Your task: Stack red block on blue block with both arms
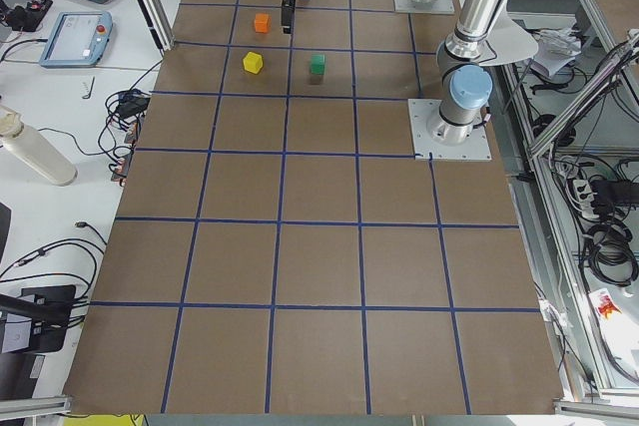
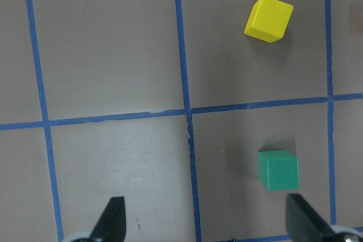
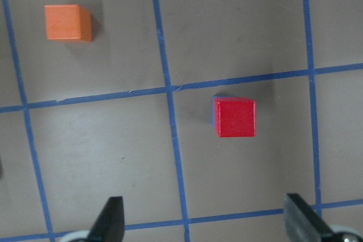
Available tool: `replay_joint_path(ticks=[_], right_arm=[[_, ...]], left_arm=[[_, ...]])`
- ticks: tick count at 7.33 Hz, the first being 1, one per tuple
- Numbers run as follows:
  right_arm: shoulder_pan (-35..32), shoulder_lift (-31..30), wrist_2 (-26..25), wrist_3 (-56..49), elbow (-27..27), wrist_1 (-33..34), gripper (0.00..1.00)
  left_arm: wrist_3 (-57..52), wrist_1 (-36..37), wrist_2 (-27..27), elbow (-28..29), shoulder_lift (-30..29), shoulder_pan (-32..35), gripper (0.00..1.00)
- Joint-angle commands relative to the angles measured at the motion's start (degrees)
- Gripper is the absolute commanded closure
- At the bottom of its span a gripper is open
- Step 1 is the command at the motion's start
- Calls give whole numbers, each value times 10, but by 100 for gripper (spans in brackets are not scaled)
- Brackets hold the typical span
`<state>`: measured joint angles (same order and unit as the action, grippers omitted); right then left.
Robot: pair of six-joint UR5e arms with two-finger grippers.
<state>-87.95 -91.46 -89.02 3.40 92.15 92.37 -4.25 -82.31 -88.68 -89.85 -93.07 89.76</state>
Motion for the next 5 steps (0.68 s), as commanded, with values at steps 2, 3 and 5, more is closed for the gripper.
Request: replay_joint_path(ticks=[2,3,5], right_arm=[[-20,21,-3,21,-8,20,0],[-22,19,-1,34,0,22,0],[-22,18,-1,51,3,33,0]], left_arm=[[0,-16,1,25,-10,14,0],[0,-20,1,25,-7,16,0],[0,-20,0,27,-4,16,0]])
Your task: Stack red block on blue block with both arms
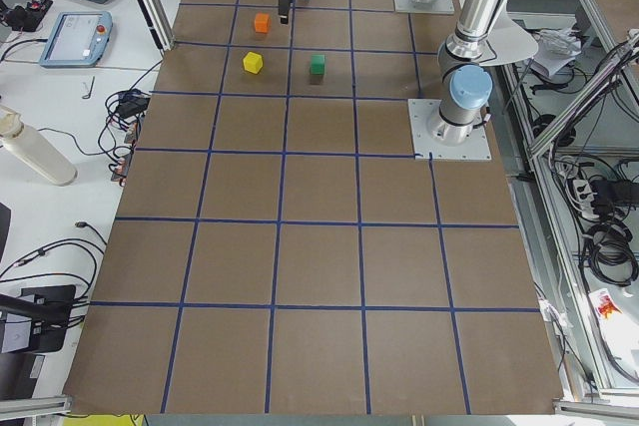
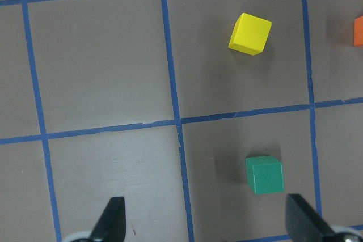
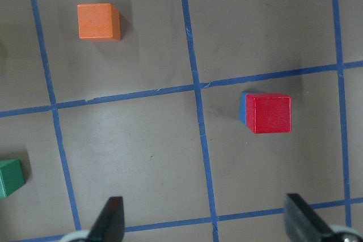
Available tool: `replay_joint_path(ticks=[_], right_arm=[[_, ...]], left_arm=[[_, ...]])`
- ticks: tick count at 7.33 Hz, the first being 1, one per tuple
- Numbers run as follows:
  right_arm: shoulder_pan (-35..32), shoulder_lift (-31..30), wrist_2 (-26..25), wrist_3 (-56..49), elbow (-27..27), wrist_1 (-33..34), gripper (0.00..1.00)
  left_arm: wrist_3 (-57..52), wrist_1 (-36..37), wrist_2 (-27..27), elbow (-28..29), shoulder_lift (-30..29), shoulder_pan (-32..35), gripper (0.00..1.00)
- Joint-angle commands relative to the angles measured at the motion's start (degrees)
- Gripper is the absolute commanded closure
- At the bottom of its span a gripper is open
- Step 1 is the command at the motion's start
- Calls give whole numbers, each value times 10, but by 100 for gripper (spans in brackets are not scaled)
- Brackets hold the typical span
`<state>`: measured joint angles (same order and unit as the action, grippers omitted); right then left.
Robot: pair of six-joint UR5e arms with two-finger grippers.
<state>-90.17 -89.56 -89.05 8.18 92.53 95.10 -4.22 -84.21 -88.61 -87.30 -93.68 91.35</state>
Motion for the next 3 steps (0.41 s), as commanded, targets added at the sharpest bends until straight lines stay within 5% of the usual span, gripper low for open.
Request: replay_joint_path(ticks=[1,3], right_arm=[[0,4,2,2,-17,-9,0],[0,6,0,2,-29,-45,0]], left_arm=[[0,-1,-2,1,1,1,0],[4,-1,0,-3,4,1,0]])
